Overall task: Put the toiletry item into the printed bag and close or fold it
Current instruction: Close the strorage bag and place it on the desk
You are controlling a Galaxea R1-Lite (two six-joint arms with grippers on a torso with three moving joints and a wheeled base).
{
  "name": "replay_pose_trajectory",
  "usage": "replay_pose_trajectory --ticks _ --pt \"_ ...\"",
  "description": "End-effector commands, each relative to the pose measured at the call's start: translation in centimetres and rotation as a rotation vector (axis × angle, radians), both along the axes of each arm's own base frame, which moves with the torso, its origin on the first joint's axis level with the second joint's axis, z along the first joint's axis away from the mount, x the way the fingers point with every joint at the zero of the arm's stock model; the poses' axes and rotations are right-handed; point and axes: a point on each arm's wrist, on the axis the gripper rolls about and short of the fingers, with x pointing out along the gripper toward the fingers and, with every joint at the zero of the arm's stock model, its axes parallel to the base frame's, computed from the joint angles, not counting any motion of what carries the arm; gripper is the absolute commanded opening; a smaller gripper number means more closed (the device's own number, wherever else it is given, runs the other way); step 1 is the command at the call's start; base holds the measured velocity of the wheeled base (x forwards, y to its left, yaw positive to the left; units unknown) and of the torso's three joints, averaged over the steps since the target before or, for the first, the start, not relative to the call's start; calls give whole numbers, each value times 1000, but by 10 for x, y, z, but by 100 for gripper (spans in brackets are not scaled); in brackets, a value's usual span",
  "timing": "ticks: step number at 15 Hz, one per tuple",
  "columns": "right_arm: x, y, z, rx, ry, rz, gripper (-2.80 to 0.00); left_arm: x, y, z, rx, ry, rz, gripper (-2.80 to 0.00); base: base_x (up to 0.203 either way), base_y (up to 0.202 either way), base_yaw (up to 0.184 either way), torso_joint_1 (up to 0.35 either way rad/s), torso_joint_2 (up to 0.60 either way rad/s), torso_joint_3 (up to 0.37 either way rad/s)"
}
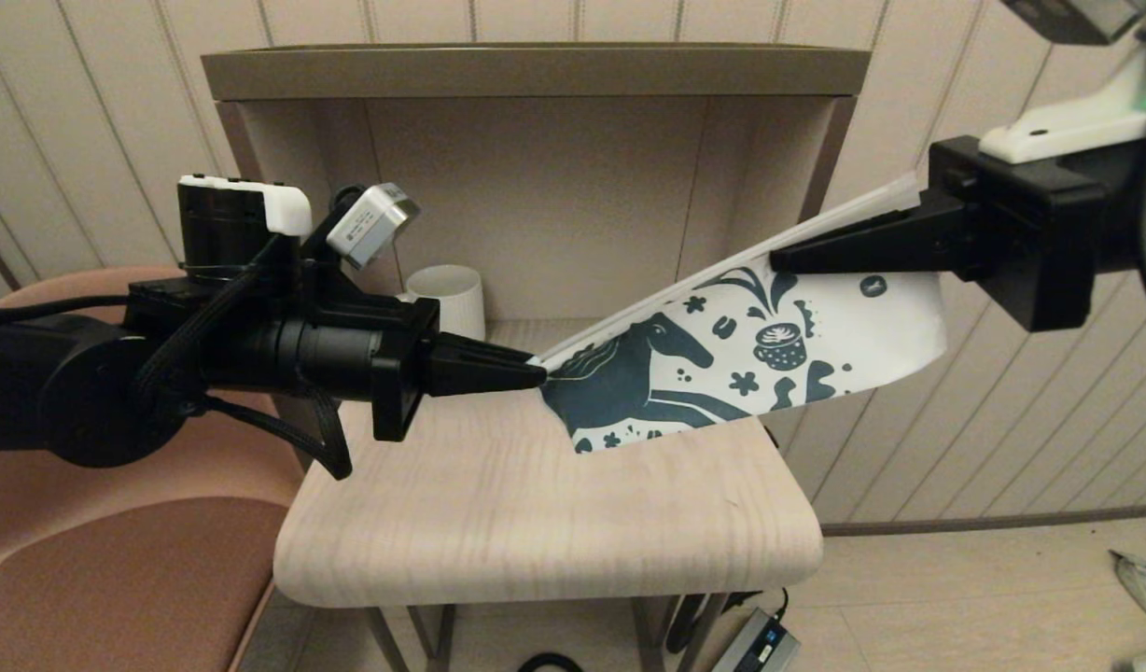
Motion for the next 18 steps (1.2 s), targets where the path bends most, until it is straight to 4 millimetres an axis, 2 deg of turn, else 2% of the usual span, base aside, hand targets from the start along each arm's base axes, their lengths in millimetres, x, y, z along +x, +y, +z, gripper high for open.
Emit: replay_pose_trajectory --ticks 1,6,9,18 --pt "0 0 -1 0 3 6 -280 0 0 0 -2 -2 -6 -280 0 0 0 0 0 0" --pt "1 2 -7 -10 28 11 -280 0 0 0 -2 0 -6 -280 0 0 0 0 0 0" --pt "11 7 -18 -22 58 16 -280 1 0 -1 -1 1 -5 -280 0 0 0 0 0 0" --pt "24 10 -25 -16 56 7 -280 2 0 0 -3 -2 -2 -280 0 0 0 0 0 0"
